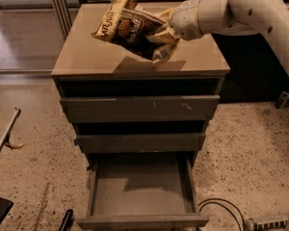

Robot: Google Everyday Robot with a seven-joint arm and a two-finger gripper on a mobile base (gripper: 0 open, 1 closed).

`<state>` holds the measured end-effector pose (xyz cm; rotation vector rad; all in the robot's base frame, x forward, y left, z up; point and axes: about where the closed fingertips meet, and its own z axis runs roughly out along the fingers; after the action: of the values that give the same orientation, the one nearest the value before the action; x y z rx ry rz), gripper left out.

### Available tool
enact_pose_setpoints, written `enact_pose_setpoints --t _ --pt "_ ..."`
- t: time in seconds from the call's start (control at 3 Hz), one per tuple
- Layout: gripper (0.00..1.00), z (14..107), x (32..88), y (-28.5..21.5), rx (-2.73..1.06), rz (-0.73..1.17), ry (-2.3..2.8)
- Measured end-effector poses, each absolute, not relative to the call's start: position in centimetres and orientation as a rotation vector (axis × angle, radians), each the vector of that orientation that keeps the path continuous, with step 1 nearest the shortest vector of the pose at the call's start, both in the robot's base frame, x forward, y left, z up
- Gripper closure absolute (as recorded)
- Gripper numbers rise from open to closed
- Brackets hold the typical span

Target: Pick brown chip bag from bottom drawer and place on counter

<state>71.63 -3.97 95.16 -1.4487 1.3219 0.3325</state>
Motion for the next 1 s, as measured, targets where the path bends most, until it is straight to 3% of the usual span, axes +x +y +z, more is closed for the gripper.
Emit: enact_pose_setpoints --t 1.0 --pt "1.0 92.1 74.2 -4.8 -1.139 0.2 1.551"
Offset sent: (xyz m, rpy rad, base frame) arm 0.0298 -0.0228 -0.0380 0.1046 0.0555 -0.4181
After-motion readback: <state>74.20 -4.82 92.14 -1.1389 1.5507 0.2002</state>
